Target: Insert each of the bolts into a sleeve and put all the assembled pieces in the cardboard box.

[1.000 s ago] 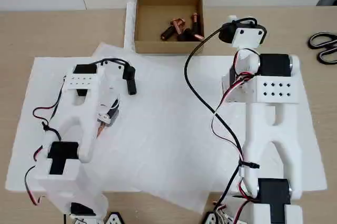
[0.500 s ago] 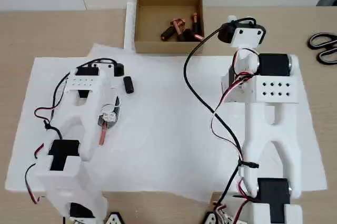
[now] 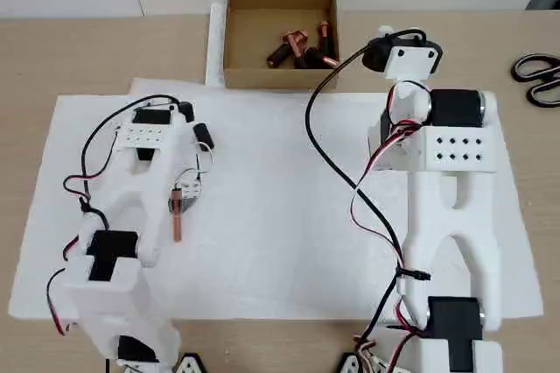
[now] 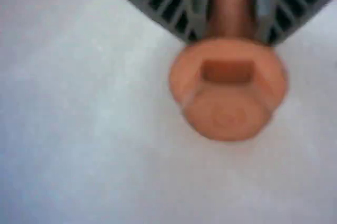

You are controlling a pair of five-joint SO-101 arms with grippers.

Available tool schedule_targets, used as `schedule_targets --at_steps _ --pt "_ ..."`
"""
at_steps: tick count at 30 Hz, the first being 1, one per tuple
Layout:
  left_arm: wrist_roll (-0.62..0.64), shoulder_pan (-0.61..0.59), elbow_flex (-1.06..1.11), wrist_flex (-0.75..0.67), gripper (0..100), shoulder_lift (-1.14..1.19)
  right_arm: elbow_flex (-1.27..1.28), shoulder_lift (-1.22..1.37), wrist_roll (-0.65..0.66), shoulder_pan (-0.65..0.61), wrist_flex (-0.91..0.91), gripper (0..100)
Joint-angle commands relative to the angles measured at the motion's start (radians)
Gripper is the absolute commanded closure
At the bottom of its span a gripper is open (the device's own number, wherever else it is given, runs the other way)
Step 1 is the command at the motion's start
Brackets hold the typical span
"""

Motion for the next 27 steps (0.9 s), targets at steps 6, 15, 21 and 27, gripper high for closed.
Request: schedule_targets --at_steps 6,15,21,27 --pt "0.011 0.046 -0.077 0.127 99 -0.095 -0.051 -0.047 0.002 0.004 0.010 75.4" --pt "-0.066 0.046 -0.091 0.187 99 -0.233 -0.051 -0.047 0.002 0.004 0.010 75.4" --pt "-0.069 0.040 -0.090 0.127 99 -0.210 -0.051 -0.047 0.002 0.004 0.010 75.4" --pt "-0.078 0.044 -0.101 0.075 99 -0.123 -0.051 -0.047 0.002 0.004 0.010 75.4"
